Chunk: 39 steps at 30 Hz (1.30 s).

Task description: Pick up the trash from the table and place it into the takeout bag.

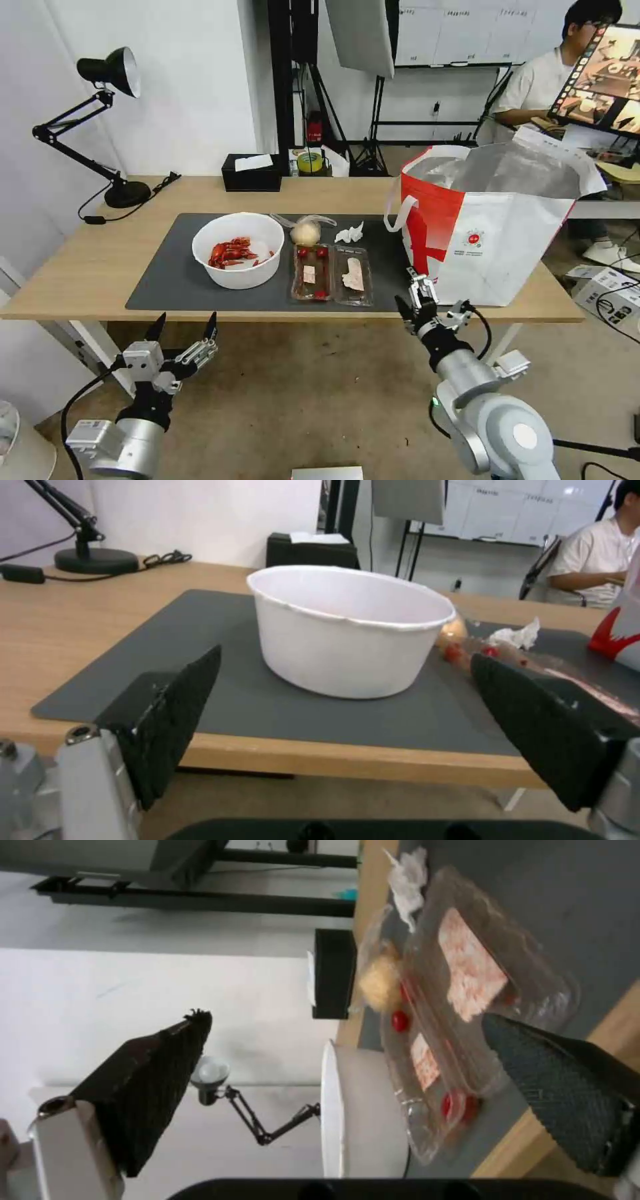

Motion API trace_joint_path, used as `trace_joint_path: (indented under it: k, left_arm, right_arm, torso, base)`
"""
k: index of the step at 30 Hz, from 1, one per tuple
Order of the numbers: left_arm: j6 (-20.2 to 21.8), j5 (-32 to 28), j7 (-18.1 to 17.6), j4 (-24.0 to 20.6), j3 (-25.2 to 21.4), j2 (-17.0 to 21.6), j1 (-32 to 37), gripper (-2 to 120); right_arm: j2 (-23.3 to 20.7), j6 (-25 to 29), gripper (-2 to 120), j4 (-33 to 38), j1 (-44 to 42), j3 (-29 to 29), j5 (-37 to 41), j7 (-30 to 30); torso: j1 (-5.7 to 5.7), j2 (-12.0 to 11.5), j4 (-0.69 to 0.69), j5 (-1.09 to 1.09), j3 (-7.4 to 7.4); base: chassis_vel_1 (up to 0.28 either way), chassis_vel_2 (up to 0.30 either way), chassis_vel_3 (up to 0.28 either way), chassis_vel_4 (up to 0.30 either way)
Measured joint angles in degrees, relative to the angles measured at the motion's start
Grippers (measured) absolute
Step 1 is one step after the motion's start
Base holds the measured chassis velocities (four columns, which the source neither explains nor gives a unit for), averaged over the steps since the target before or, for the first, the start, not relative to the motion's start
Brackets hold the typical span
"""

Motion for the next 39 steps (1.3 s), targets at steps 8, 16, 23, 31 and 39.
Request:
trace_joint_path:
  k: [8,16,23,31,39]
  left_arm:
    - [-0.27,-0.10,-0.03,0.11,-0.41,0.03,0.27,100]
    - [-0.40,-0.49,-0.19,0.30,-0.80,0.04,0.38,100]
    - [-0.51,-1.43,-0.35,0.34,-1.36,0.14,0.50,100]
    - [-0.93,-1.72,-0.43,-0.13,-1.60,0.07,0.83,100]
    - [-1.42,-1.65,-0.44,-0.31,-1.59,-0.32,1.37,100]
  right_arm:
    - [3.40,0.72,100,-3.94,1.26,-3.28,-0.75,0.37]
    - [6.59,0.65,100,-6.96,3.09,-4.85,-1.04,-0.03]
    - [8.05,0.59,100,-7.82,3.84,-6.20,-1.72,0.62]
    - [9.18,0.54,100,-8.97,3.77,-7.19,-2.75,0.75]
    - [9.41,0.61,100,-9.13,4.28,-7.05,-2.62,0.80]
  torso:
    - [0.00,0.00,0.00,0.00,0.00]
    - [0.00,0.00,0.00,0.00,0.00]
    - [0.00,0.00,0.00,0.00,0.00]
    - [0.00,0.00,0.00,0.00,0.00]
    - [0.00,0.00,0.00,0.01,0.00]
  base:
    - [0.000,0.000,0.000,0.000]
    - [0.000,0.000,0.000,0.000]
    - [0.000,0.000,0.000,0.000]
    - [0.000,0.000,0.000,0.000]
    - [0.000,0.000,0.000,0.000]
